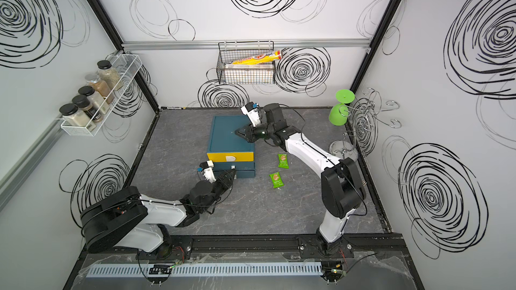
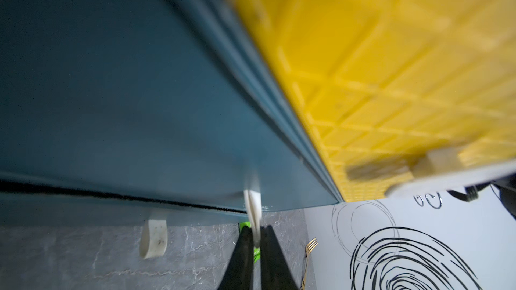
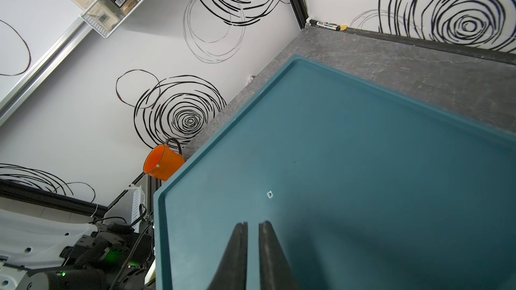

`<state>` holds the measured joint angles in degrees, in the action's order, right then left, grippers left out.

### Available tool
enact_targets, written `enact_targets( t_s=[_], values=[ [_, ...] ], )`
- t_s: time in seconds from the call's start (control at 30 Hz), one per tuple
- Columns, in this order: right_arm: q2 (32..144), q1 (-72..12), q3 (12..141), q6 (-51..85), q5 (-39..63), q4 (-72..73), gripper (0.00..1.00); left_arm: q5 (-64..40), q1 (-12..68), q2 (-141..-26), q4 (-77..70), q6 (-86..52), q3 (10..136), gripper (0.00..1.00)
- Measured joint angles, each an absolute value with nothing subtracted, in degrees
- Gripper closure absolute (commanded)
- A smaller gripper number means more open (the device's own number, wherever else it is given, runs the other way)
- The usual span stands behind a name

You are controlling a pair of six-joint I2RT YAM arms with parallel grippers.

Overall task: Take the cookies out of the drawer
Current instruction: Open the drawer in the storage box.

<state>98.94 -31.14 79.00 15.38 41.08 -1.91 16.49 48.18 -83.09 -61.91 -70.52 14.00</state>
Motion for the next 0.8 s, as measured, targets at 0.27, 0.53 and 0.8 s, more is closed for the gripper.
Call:
enact_targets(
  t_s=[0.27, 0.53, 0.8],
  values=[
    [98.3, -31.1, 78.1, 15.1, 41.1, -1.6, 0.86, 16.1, 47.9, -83.1, -61.9, -71.0, 14.1, 1.0],
    [98.2, -31.1, 77.9, 14.7, 41.1, -1.3, 0.88, 16.1, 48.3, -83.0, -62.5, -72.0, 14.0, 1.0],
    [98.2, -31.0, 77.9, 14.5, 41.1, -1.3, 0.89, 18.4, 52.1, -80.6, -62.7, -75.0, 11.1, 1.0]
  ],
)
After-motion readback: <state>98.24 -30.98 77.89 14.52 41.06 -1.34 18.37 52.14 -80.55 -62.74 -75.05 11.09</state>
